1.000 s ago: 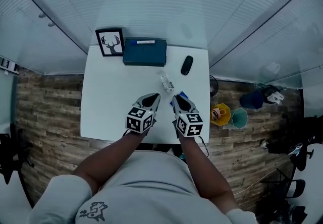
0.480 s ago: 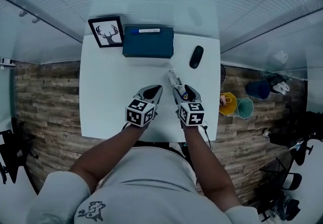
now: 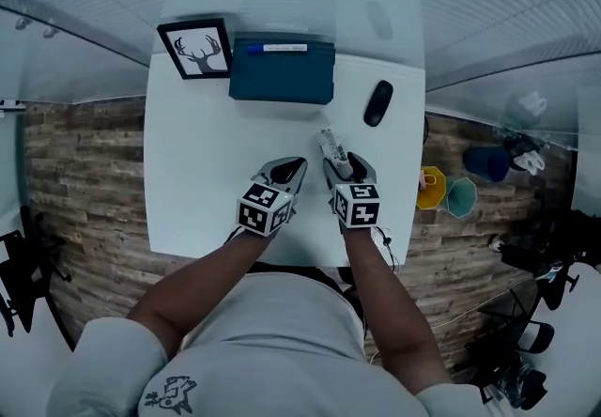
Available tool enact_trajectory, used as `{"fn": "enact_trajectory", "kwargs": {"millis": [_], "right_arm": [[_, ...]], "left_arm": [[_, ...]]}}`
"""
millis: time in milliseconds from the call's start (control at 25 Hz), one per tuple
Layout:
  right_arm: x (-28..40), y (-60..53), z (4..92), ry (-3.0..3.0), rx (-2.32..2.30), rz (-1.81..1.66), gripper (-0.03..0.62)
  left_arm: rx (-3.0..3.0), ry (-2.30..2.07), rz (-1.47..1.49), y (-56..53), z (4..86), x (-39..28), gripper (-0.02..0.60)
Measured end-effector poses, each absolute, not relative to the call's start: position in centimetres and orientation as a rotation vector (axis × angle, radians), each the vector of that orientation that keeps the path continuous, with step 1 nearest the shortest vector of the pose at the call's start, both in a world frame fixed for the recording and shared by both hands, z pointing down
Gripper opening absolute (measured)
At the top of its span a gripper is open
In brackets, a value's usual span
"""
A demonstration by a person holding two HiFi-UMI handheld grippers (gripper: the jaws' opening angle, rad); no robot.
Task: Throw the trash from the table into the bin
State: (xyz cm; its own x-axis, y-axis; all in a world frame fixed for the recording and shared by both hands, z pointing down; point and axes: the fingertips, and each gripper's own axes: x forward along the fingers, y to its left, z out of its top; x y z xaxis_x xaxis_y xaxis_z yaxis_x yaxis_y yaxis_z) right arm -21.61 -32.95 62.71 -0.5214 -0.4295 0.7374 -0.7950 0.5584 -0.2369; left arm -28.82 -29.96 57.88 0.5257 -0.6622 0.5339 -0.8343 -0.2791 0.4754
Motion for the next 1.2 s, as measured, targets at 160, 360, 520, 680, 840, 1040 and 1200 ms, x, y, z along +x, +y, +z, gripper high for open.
{"fn": "enact_trajectory", "kwargs": {"millis": [160,360,520,680,840,1040,1200], "right_arm": [[-21.9,-32.9,63.7,-2.152,0.957,0.778,0.242],[-22.4,-32.6,63.9,-2.152,0.924,0.797,0.237],[-22.4,-32.7,63.3,-2.166,0.925,0.798,0.227],[-22.6,-32.7,62.6,-2.185,0.925,0.803,0.224],[-22.3,-31.8,61.8,-2.197,0.913,0.812,0.222],[-21.3,-30.9,60.0,-2.231,0.936,0.789,0.222],[-19.6,-29.7,58.4,-2.251,0.964,0.781,0.221]], "left_arm": [[2.011,-1.206,0.298,-29.9,58.8,-28.7,0.006],[1.999,-1.207,0.299,-29.9,58.9,-28.9,0.006],[1.992,-1.216,0.297,-29.8,58.8,-29.0,0.006],[1.993,-1.222,0.292,-29.8,58.7,-28.8,0.006],[2.005,-1.227,0.29,-29.2,57.8,-28.1,0.006],[2.029,-1.234,0.291,-28.2,56.7,-27.0,0.006],[2.052,-1.235,0.289,-26.9,55.5,-25.5,0.006]]}}
